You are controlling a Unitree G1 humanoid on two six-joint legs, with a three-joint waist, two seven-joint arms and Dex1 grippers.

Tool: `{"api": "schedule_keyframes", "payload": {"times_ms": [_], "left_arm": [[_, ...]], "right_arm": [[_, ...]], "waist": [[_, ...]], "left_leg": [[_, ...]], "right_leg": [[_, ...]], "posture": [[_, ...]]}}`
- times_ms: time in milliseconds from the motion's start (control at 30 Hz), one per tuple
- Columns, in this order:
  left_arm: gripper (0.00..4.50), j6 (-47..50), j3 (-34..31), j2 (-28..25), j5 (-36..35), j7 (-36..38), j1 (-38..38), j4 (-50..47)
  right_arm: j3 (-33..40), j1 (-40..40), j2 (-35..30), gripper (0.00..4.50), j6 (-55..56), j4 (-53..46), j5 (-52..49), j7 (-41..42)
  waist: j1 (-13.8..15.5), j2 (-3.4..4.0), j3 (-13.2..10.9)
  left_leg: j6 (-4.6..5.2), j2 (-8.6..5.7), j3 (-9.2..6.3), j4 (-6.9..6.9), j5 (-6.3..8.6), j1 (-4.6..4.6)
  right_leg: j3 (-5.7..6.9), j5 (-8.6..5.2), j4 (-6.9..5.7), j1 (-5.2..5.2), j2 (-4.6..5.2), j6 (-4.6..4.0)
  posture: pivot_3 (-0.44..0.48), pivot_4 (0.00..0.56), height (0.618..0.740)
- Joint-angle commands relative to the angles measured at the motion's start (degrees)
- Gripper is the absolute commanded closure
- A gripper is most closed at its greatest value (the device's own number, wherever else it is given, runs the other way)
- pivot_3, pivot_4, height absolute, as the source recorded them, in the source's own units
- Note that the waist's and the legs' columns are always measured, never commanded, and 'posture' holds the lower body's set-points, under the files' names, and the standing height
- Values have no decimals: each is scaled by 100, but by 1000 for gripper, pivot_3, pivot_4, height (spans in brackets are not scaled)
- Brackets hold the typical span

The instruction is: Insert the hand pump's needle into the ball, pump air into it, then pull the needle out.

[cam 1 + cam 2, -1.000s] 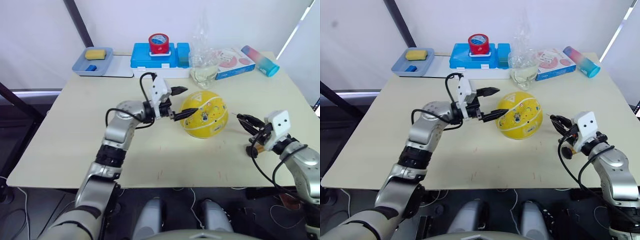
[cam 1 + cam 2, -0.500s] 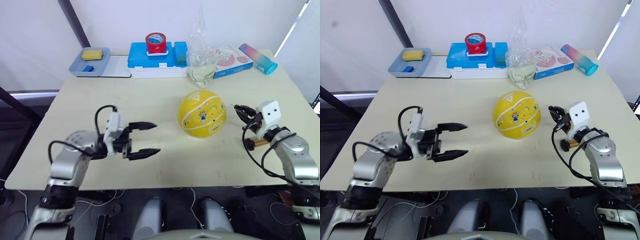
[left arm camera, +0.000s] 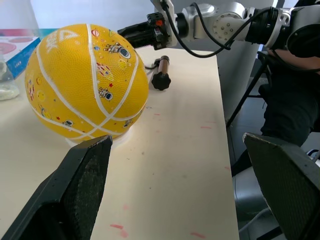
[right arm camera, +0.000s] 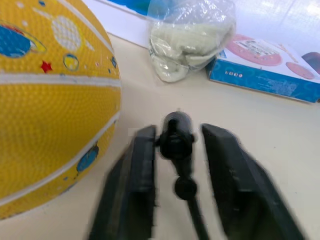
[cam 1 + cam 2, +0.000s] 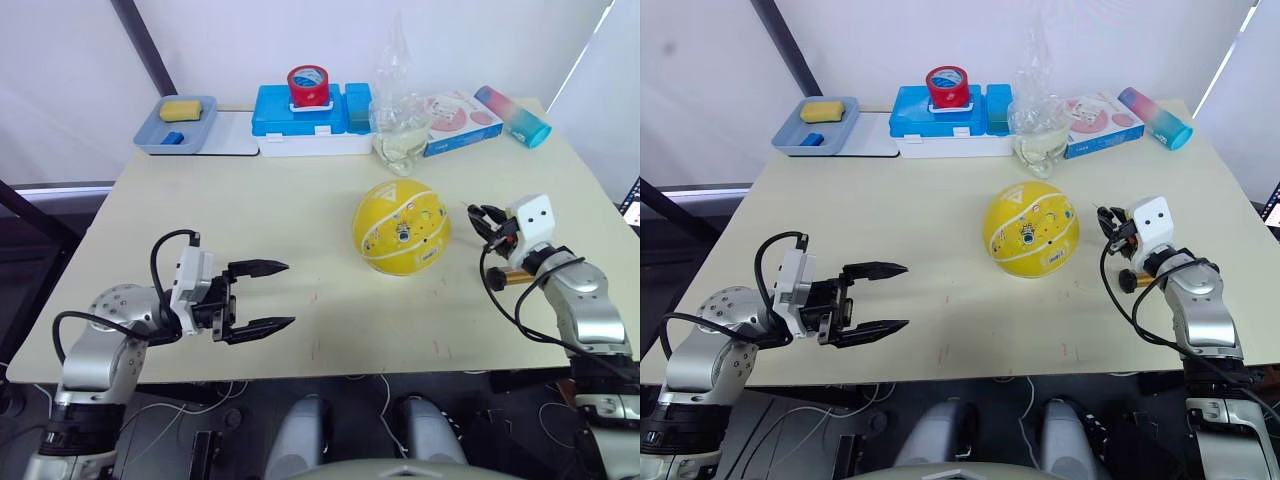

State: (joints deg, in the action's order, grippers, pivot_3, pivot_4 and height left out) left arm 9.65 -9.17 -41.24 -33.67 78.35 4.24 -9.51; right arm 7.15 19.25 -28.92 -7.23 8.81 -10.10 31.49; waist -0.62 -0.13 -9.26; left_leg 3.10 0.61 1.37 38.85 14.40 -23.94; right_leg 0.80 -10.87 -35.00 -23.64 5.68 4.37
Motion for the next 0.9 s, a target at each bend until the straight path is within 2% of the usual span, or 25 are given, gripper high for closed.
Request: {"api": "schedule_keyframes", "payload": {"times_ms": [33, 100, 133, 367, 667, 900], "left_arm": [[0, -67, -112, -10, -151, -32, 19, -204], [0, -78, -99, -9, -146, -40, 31, -186], [0, -84, -93, -11, -139, -41, 33, -179], [0, -73, -90, -8, -109, -122, 16, -136], [0, -349, -256, 172, 170, -680, -492, 20], [0, -659, -529, 468, 456, -1423, -1027, 180]], "right_arm": [[125, -19, -109, 1369, 121, -142, -8, 15], [192, -95, -147, 352, 106, -224, -45, 52], [218, -134, -166, 32, 103, -263, -64, 71], [426, -560, -354, 32, 1, -581, -291, 259], [1072, -1821, -641, 32, -34, -1101, -1344, 1367], [1439, -2240, -945, 32, 547, -276, -1541, 2282]], "waist": [[-3, 0, 0], [-4, 0, 0], [-2, 0, 0], [-6, 0, 0], [3, -1, 0], [6, -2, 0]], "left_leg": [[0, 0, 0, 0, 0, 1], [0, 1, 0, 0, 0, 2], [0, 1, 0, 0, 0, 2], [0, 1, 2, 0, 0, 3], [0, 2, 5, -2, 0, 4], [0, 14, 13, -2, 1, 17]], "right_leg": [[0, 0, 0, 0, 0, 0], [-1, 0, -1, 0, -1, 0], [-1, 0, -1, 0, -1, 0], [-3, 0, -1, 0, -1, 0], [-7, 0, 2, 2, -1, 1], [-10, -1, 1, 2, -3, 3]], "posture": [[0, 150, 739], [0, 150, 739], [0, 150, 739], [0, 150, 739], [0, 150, 739], [0, 150, 739]]}}
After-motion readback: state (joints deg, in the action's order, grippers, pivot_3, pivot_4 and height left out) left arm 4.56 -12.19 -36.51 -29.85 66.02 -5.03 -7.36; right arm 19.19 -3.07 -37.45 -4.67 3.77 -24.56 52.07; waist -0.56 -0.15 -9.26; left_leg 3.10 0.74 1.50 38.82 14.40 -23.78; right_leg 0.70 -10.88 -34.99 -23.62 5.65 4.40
